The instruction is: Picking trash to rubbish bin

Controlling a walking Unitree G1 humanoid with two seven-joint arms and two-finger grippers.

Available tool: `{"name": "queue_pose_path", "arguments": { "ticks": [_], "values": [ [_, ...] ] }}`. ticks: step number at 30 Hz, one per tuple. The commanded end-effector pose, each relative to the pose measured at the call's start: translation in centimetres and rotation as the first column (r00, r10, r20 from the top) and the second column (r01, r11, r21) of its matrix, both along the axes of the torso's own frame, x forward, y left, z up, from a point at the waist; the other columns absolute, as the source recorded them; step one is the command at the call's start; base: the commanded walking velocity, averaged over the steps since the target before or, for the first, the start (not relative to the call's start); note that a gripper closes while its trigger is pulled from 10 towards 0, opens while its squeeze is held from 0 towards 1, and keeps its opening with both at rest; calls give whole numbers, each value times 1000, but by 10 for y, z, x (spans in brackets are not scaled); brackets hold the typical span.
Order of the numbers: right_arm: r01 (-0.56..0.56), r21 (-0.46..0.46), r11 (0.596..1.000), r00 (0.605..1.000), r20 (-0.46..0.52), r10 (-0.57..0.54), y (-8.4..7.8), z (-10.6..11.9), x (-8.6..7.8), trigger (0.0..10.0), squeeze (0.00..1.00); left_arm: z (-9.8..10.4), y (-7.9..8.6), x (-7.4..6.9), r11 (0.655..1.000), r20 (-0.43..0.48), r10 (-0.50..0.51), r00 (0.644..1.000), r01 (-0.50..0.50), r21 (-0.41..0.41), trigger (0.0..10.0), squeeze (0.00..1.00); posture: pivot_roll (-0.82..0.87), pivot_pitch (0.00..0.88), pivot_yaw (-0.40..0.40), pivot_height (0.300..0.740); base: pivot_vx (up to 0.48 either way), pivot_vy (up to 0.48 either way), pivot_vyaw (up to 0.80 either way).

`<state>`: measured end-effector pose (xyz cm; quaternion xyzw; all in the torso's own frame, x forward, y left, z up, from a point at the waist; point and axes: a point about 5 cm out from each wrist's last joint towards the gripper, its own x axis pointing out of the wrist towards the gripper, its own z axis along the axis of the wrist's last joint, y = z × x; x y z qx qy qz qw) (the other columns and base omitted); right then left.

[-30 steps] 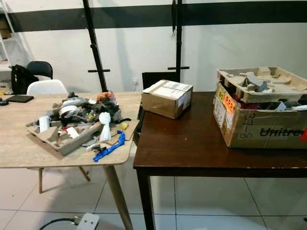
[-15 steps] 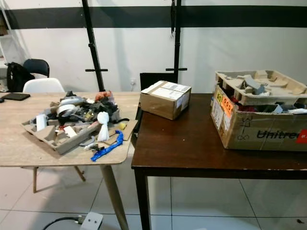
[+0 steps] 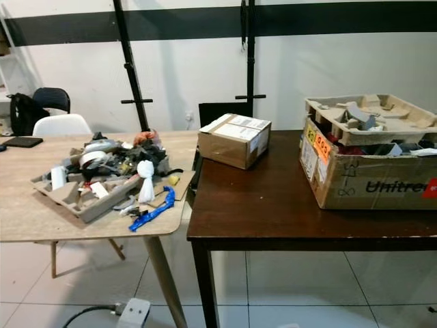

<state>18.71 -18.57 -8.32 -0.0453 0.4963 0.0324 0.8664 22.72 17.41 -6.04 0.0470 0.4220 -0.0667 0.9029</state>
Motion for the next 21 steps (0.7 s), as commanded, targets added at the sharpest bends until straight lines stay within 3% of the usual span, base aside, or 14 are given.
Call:
{"name": "queue_pose_path", "arguments": {
  "ticks": [1,7,17,21],
  "values": [
    [0,6,1000,1000,3,0,4,-1,-2,10000,0,-2,6,-3,1000,-22,14,1000,-14,6,10000,0,-42,0,76,740,0,0,0],
    [-2,15,1000,1000,0,2,9,-2,-3,10000,0,-1,14,-4,1000,-29,19,999,-18,21,10000,0,-58,0,93,740,0,0,0],
    [6,16,1000,1000,8,-7,8,0,1,10000,0,2,13,2,1000,-19,1,1000,-1,25,10000,0,-29,0,96,740,0,0,0],
    [9,27,1000,1000,10,-9,12,0,2,10000,0,3,17,3,999,-16,-1,1000,2,37,10000,0,11,0,70,740,0,0,0]
  ]
}}
